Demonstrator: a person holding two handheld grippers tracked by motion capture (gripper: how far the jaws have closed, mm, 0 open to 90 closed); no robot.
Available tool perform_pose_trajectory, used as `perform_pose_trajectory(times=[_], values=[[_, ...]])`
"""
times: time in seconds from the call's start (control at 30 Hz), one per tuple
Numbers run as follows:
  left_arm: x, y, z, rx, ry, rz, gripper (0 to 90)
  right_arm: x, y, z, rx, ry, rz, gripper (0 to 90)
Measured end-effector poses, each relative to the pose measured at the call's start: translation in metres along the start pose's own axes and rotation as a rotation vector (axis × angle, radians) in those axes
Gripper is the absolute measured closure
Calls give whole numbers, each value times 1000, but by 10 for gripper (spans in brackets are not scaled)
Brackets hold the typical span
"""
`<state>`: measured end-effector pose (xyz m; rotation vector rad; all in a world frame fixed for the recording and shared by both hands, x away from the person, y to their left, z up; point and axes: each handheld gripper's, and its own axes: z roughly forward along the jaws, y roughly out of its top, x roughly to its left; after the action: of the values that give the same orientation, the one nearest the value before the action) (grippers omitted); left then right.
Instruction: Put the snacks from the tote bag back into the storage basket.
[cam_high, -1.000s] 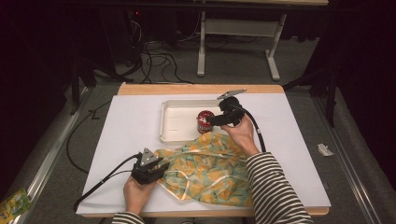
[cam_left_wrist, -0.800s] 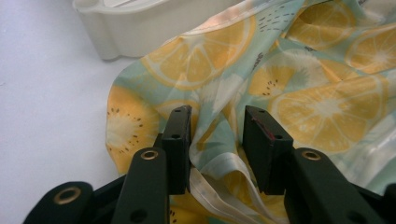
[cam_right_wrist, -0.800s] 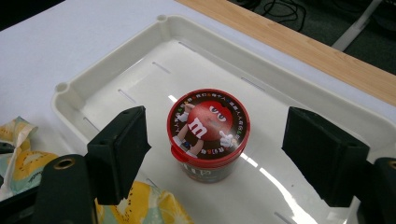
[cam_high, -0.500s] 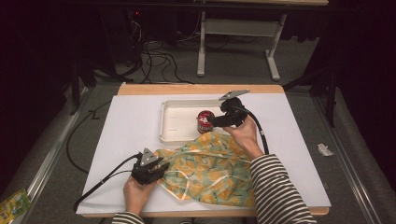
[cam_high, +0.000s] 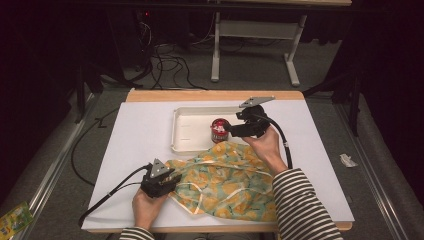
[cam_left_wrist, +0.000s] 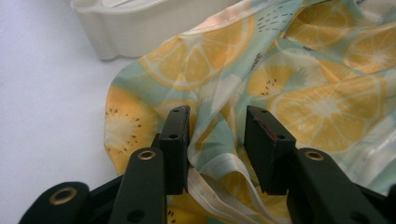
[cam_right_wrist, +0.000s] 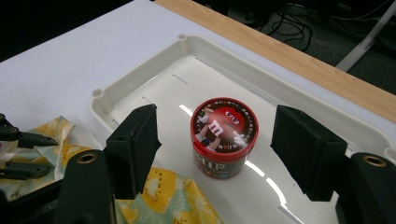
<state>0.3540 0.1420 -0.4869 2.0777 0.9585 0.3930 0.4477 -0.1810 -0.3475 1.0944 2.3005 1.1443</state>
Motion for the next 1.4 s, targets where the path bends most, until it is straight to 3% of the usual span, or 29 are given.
perform_pose_trajectory(times=[0.5,0.87,1.4], values=[[0,0,0,0,8,-1,602,1,-4,-16,-26,22,-2,336],[0,0,0,0,12,-1,585,-4,-19,-30,-61,13,22,344],[0,0,0,0,8,1,573,-3,-31,-51,-96,3,6,359]])
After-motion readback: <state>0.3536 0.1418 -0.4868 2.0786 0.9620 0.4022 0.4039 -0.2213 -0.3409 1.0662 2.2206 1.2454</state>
